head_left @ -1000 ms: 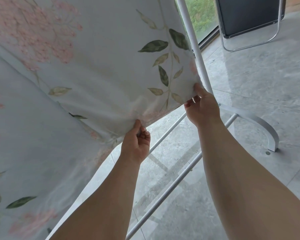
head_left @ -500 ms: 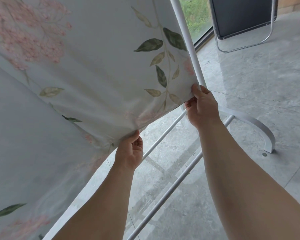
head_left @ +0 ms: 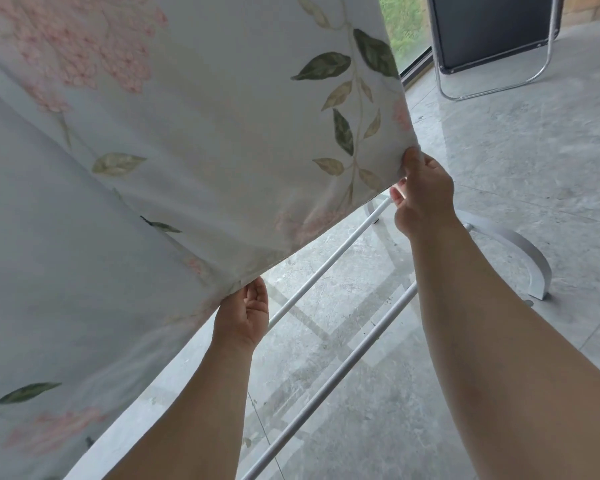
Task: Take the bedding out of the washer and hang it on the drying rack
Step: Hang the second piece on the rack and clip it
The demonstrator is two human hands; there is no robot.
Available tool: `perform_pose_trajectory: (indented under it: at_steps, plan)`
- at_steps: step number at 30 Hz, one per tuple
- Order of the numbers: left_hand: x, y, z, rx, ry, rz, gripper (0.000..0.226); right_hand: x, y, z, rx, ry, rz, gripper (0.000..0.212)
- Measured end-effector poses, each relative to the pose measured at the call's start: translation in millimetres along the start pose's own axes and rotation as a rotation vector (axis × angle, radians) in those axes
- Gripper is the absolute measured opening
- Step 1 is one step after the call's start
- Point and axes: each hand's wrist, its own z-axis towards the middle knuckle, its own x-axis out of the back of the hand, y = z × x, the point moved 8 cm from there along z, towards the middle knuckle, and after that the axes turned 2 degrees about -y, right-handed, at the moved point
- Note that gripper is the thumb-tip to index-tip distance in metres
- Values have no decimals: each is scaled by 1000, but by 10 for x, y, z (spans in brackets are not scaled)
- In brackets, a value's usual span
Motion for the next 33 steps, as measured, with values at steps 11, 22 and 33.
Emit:
perform_pose_trajectory:
  at_steps: [11, 22, 33]
  plan:
    - [224, -1, 35, -2, 0, -198, 15, -79, 33, -29, 31, -13, 163, 13]
    - [-58, -187, -378, 42, -466, -109, 48, -281, 320, -220, -232, -251, 160, 39]
    - [-64, -65, -141, -42, -130, 33, 20, -339, 267, -200, -182, -137, 188, 25]
